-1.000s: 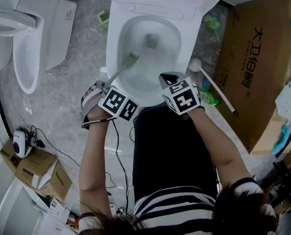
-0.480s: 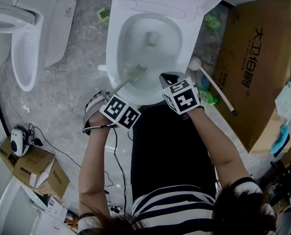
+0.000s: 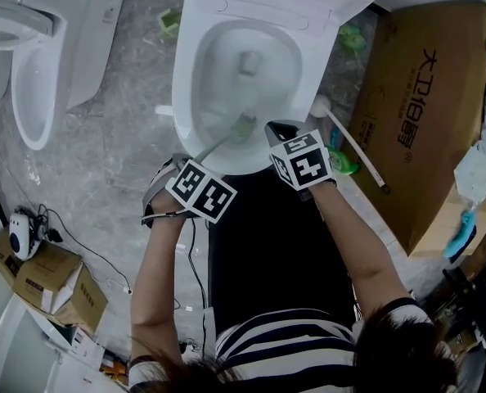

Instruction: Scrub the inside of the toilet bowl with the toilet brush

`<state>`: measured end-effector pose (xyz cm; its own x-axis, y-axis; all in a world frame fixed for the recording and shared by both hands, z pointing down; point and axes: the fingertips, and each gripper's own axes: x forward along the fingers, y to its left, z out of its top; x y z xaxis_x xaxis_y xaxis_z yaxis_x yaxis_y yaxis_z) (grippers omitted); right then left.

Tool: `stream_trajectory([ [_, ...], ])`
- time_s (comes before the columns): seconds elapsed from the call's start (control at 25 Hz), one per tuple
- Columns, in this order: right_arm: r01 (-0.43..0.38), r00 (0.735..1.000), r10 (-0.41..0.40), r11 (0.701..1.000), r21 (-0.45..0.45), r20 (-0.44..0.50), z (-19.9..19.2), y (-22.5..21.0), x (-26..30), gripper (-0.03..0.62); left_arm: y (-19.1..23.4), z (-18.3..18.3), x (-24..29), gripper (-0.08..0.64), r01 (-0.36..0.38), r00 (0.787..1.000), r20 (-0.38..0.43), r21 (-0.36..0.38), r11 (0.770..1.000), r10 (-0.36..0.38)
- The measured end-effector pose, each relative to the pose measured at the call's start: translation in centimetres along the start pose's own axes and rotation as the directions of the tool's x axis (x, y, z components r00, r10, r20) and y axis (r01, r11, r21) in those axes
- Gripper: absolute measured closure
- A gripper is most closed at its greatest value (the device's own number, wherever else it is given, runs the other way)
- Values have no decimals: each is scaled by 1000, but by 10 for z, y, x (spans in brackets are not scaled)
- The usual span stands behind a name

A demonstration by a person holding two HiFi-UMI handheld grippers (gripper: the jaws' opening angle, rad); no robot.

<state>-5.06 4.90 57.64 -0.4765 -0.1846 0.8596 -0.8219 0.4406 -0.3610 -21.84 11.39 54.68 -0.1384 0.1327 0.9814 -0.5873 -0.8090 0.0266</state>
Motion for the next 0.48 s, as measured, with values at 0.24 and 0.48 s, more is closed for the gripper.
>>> stream_trajectory([
  [0.24,15,1000,-15,1000,25,-1,0,-9,1,595,-11,20,0,560,58,997,61,-52,997,-55],
  [0.48,21,1000,-21,999,26,-7,1,-16,3,595,-12,48,-1,560,81,991,116,-95,992,-70],
])
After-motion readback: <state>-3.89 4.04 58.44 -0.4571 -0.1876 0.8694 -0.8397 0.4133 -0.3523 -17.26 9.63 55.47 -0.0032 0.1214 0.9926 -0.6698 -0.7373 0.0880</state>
